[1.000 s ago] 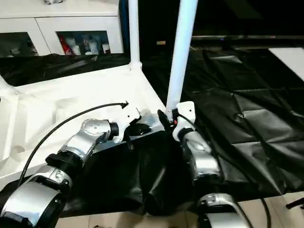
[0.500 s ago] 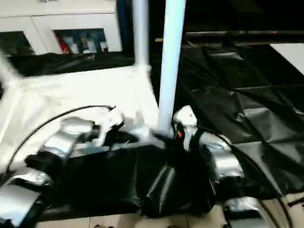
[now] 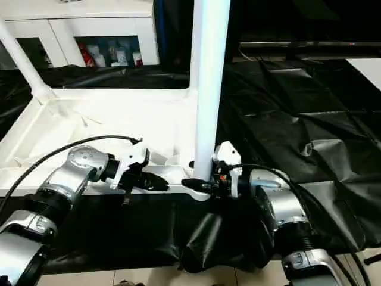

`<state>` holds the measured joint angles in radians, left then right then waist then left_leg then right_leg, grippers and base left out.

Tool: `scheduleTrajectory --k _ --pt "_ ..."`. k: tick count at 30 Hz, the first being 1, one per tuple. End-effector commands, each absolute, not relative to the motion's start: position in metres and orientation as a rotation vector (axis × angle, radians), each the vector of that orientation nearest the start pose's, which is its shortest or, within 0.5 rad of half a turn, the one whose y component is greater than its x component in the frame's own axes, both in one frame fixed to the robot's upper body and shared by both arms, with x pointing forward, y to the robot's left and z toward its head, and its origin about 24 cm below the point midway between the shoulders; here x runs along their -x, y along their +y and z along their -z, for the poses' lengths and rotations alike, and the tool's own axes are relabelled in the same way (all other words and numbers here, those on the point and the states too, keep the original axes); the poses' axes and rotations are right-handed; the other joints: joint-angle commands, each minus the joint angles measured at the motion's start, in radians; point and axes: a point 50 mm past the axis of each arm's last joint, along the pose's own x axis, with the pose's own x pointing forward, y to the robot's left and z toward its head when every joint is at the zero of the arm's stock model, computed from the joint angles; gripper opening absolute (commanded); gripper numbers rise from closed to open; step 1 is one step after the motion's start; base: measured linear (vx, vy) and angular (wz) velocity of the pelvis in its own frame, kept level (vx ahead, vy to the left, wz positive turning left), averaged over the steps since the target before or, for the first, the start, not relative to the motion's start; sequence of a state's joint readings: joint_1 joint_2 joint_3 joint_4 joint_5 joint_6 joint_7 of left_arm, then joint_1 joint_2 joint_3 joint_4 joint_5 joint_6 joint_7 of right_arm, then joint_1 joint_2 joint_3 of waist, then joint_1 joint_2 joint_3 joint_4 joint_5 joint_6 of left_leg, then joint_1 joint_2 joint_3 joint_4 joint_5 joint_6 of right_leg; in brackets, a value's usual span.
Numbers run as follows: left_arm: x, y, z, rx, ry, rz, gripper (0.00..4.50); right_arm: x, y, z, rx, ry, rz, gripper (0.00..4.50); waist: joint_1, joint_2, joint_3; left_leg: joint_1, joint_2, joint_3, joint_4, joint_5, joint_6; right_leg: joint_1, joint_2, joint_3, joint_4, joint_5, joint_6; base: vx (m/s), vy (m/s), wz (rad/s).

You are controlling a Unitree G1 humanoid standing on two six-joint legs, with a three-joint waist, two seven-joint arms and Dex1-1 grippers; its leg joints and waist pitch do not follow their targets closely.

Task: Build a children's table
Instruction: Rotate leg to tighten

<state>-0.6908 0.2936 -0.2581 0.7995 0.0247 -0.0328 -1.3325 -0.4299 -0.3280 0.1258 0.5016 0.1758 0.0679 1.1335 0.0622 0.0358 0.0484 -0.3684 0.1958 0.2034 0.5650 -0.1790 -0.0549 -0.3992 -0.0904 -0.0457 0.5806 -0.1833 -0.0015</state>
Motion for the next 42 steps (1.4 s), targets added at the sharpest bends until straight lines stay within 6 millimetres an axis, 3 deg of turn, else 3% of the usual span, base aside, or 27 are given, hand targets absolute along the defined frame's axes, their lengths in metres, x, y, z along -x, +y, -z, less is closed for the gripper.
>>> scheduleTrajectory --k 1,3,6,9,11,12,14,18,20,23,28,29,30,31,32,35,36,39,40,42 --pt "-0.331 0.113 -0.047 -0.355 0.404 1.341 0.0 -0.29 -0.133 -0.022 0.063 0.357 -1.173 2.31 -0.002 -0.005 -0.052 0.015 0.039 -0.01 -0.06 -0.206 0.075 0.043 -0.049 0.029 -0.057 -0.133 -0.279 0.0 0.0 0.0" --pt "-0.333 0.107 -0.046 -0.353 0.395 1.297 0.0 -0.293 -0.134 -0.016 0.077 0.366 -1.075 2.27 -0.006 -0.006 -0.048 0.018 0.039 -0.013 -0.067 -0.267 0.044 0.04 -0.05 0.03 -0.067 -0.235 -0.254 0.0 0.0 0.0" --pt "-0.34 0.09 -0.045 -0.334 0.358 1.184 0.0 -0.301 -0.134 -0.002 0.047 0.379 -0.805 2.12 -0.021 -0.011 -0.037 0.026 0.035 -0.022 -0.077 -0.371 -0.006 0.028 -0.053 0.032 -0.089 -0.442 -0.185 0.0 0.0 0.0" --pt "-0.342 0.072 -0.045 -0.301 0.333 1.136 0.0 -0.308 -0.132 0.006 -0.018 0.396 -0.584 2.07 -0.036 -0.013 -0.032 0.037 0.03 -0.032 -0.08 -0.453 -0.022 0.018 -0.053 0.03 -0.104 -0.555 -0.139 0.0 0.0 0.0" --pt "-0.342 0.065 -0.045 -0.295 0.329 1.124 0.0 -0.311 -0.13 0.007 -0.047 0.396 -0.51 2.05 -0.041 -0.013 -0.034 0.035 0.029 -0.035 -0.081 -0.467 -0.019 0.019 -0.052 0.029 -0.107 -0.562 -0.128 0.0 0.0 0.0" --pt "-0.342 0.054 -0.045 -0.292 0.324 1.107 0.0 -0.316 -0.125 0.006 -0.107 0.388 -0.434 2.05 -0.045 -0.018 -0.037 0.031 0.029 -0.035 -0.083 -0.458 -0.015 0.018 -0.052 0.031 -0.106 -0.534 -0.125 0.0 0.0 0.0" --pt "-0.342 0.044 -0.046 -0.294 0.319 1.095 0.0 -0.32 -0.117 0.005 -0.123 0.376 -0.395 2.05 -0.044 -0.012 -0.039 0.037 0.03 -0.034 -0.083 -0.461 -0.019 0.014 -0.05 0.032 -0.106 -0.518 -0.13 0.0 0.0 0.0" --pt "-0.34 0.035 -0.045 -0.307 0.315 1.109 0.0 -0.322 -0.096 -0.004 -0.035 0.304 -0.486 2.05 -0.042 -0.017 -0.042 0.028 0.029 -0.029 -0.082 -0.432 -0.002 0.021 -0.05 0.034 -0.101 -0.429 -0.148 0.0 0.0 0.0" --pt "-0.34 0.037 -0.045 -0.314 0.315 1.114 0.0 -0.322 -0.091 -0.009 -0.028 0.26 -0.544 2.6 -0.037 -0.02 -0.045 0.025 0.029 -0.027 -0.081 -0.406 0.011 0.025 -0.052 0.035 -0.097 -0.394 -0.161 0.0 0.0 0.0" --pt "-0.341 0.043 -0.045 -0.331 0.315 1.128 0.0 -0.321 -0.093 -0.015 -0.035 0.215 -0.606 2.8 -0.034 -0.017 -0.043 0.022 0.03 -0.026 -0.081 -0.392 0.027 0.029 -0.053 0.035 -0.097 -0.377 -0.171 0.0 0.0 0.0" --pt "-0.341 0.056 -0.044 -0.372 0.325 1.178 0.0 -0.316 -0.116 -0.024 0.04 0.176 -0.746 3.09 -0.033 -0.015 -0.044 0.019 0.029 -0.024 -0.078 -0.366 0.042 0.035 -0.052 0.036 -0.092 -0.346 -0.186 0.0 0.0 0.0" --pt "-0.34 0.058 -0.044 -0.376 0.331 1.195 0.0 -0.312 -0.126 -0.027 0.06 0.177 -0.796 3.09 -0.032 -0.003 -0.045 0.021 0.031 -0.023 -0.077 -0.359 0.043 0.038 -0.051 0.035 -0.092 -0.325 -0.192 0.0 0.0 0.0" --pt "-0.34 0.061 -0.043 -0.379 0.34 1.205 0.0 -0.306 -0.137 -0.03 0.074 0.184 -0.845 3.09 -0.027 -0.01 -0.05 0.023 0.032 -0.019 -0.071 -0.334 0.056 0.04 -0.048 0.036 -0.086 -0.266 -0.203 0.0 0.0 0.0" --pt "-0.34 0.066 -0.043 -0.389 0.346 1.228 0.0 -0.296 -0.156 -0.033 0.088 0.202 -0.903 3.09 -0.025 -0.002 -0.052 0.025 0.031 -0.019 -0.069 -0.312 0.065 0.043 -0.047 0.037 -0.082 -0.225 -0.212 0.0 0.0 0.0" --pt "-0.34 0.067 -0.043 -0.392 0.347 1.233 0.0 -0.293 -0.16 -0.034 0.091 0.207 -0.916 3.09 -0.021 -0.007 -0.053 0.023 0.031 -0.019 -0.067 -0.285 0.08 0.049 -0.044 0.036 -0.081 -0.184 -0.216 0.0 0.0 0.0" --pt "-0.339 0.071 -0.045 -0.394 0.35 1.269 0.0 -0.274 -0.188 -0.038 0.132 0.254 -0.99 3.09 -0.002 -0.002 -0.059 0.007 0.032 -0.016 -0.051 -0.141 0.144 0.062 -0.047 0.029 -0.053 0.03 -0.27 0.018 -0.001 0.02" --pt "-0.339 0.071 -0.045 -0.394 0.349 1.276 0.0 -0.271 -0.192 -0.039 0.136 0.262 -1.001 3.09 0.0 -0.001 -0.06 0.012 0.034 -0.013 -0.047 -0.153 0.152 0.057 -0.048 0.028 -0.055 0.023 -0.279 0.0 0.0 0.0" --pt "-0.338 0.074 -0.046 -0.403 0.344 1.312 0.0 -0.259 -0.208 -0.044 0.149 0.293 -1.032 3.09 -0.002 0.0 -0.056 0.009 0.035 -0.015 -0.051 -0.199 0.146 0.057 -0.051 0.024 -0.063 -0.074 -0.274 0.0 0.0 0.0" --pt "-0.338 0.074 -0.046 -0.41 0.343 1.321 0.0 -0.256 -0.212 -0.047 0.15 0.3 -1.039 3.09 -0.005 -0.003 -0.053 0.007 0.037 -0.017 -0.054 -0.217 0.137 0.057 -0.05 0.023 -0.067 -0.124 -0.266 0.0 0.0 0.0" --pt "-0.337 0.077 -0.046 -0.416 0.344 1.352 0.0 -0.251 -0.221 -0.054 0.141 0.313 -1.05 3.09 -0.005 -0.012 -0.057 0.002 0.036 -0.019 -0.051 -0.186 0.14 0.058 -0.049 0.024 -0.063 -0.116 -0.261 0.0 0.0 0.0"
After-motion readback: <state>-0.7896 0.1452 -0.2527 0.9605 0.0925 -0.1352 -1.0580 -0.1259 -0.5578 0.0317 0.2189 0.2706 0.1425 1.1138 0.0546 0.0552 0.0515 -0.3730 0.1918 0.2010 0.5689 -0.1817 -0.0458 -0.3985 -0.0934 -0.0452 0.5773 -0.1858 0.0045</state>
